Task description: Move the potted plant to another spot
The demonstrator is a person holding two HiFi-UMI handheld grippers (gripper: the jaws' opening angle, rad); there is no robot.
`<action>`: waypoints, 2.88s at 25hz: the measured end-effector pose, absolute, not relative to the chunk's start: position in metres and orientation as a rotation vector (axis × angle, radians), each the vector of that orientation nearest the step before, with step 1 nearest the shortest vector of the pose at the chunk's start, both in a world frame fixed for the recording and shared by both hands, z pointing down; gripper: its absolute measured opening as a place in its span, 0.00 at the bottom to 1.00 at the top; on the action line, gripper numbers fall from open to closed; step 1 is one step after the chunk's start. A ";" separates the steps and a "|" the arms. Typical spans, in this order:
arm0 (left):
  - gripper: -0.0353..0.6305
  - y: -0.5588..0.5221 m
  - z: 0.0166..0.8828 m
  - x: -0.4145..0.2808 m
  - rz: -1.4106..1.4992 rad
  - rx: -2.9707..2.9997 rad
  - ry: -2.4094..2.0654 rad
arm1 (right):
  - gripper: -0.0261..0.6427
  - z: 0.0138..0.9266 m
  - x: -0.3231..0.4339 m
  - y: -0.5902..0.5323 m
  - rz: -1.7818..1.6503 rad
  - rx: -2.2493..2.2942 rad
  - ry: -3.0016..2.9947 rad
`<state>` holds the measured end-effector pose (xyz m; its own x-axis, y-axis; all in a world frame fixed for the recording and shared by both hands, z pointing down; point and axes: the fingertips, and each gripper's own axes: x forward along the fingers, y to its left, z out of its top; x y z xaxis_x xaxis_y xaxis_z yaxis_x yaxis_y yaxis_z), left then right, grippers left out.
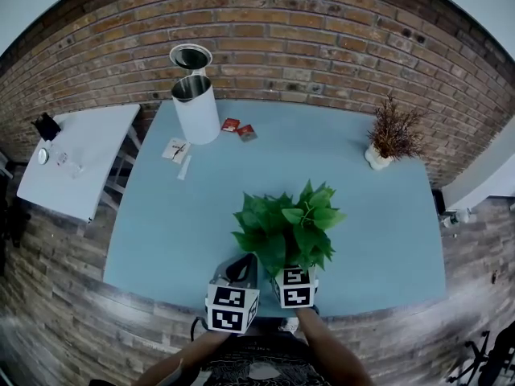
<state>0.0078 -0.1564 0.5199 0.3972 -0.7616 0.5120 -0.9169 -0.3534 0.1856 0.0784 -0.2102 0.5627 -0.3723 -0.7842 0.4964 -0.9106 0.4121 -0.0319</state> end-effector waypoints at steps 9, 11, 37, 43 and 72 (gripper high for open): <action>0.05 -0.155 0.518 0.041 0.501 2.233 -1.427 | 0.76 0.561 0.112 -0.211 0.436 1.468 -2.269; 0.05 -0.156 0.518 0.046 0.503 2.232 -1.428 | 0.76 0.561 0.118 -0.212 0.435 1.467 -2.269; 0.05 -0.163 0.521 0.142 0.425 2.223 -1.446 | 0.76 0.558 0.210 -0.215 0.391 1.438 -2.286; 0.05 -0.162 0.522 0.162 0.421 2.234 -1.438 | 0.76 0.559 0.227 -0.216 0.405 1.447 -2.292; 0.05 -0.176 0.518 0.202 0.448 2.258 -1.407 | 0.77 0.559 0.279 -0.222 0.460 1.478 -2.290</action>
<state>0.2019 -0.1761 0.5178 0.4299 -0.7596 0.4880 -0.9020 -0.3856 0.1942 0.2787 -0.2217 0.5587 -0.3780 -0.7932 0.4774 -0.9161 0.3950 -0.0691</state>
